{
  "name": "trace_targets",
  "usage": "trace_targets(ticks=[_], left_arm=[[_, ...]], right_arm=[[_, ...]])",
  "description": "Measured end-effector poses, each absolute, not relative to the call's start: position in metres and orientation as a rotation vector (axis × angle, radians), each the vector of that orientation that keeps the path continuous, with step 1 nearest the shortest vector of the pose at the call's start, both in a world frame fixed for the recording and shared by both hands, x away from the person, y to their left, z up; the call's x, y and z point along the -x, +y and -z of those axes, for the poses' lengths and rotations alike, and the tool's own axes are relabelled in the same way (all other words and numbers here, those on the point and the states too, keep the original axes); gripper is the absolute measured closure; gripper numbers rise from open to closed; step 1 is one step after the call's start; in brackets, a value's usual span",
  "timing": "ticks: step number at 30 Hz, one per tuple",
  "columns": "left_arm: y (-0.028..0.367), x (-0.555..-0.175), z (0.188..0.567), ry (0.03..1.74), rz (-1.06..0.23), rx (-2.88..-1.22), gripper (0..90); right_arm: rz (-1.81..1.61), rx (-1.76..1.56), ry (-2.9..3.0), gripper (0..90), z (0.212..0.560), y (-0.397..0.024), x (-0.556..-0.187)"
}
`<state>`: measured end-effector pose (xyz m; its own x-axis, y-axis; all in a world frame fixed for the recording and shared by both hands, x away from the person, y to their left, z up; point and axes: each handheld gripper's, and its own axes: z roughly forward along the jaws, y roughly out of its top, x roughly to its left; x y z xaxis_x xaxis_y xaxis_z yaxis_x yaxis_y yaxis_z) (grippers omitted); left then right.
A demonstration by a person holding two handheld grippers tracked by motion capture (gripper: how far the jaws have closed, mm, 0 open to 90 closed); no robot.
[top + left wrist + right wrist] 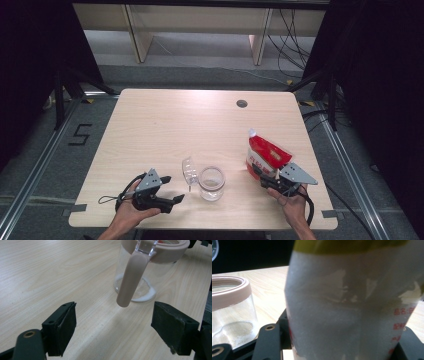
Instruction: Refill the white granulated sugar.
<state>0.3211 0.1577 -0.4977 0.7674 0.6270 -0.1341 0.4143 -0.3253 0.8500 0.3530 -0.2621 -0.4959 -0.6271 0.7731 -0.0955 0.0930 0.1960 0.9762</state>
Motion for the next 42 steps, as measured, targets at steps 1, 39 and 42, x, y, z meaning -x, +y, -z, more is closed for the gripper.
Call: trace_targets(ticks=[1, 39, 42], left_arm=[[0.159, -0.321, 0.498, 0.782, -0.269, -1.969, 19.4], [0.158, -0.321, 0.499, 0.773, -0.287, -2.003, 19.2], [0.158, -0.321, 0.499, 0.774, -0.284, -2.003, 19.2]], right_arm=[[-1.458, -0.764, 1.873, 41.0, 0.493, -0.262, -0.350], [-0.933, -0.237, 1.979, 41.6, 0.464, -0.246, -0.307], [-0.864, -0.172, 1.978, 41.6, 0.463, -0.244, -0.306]])
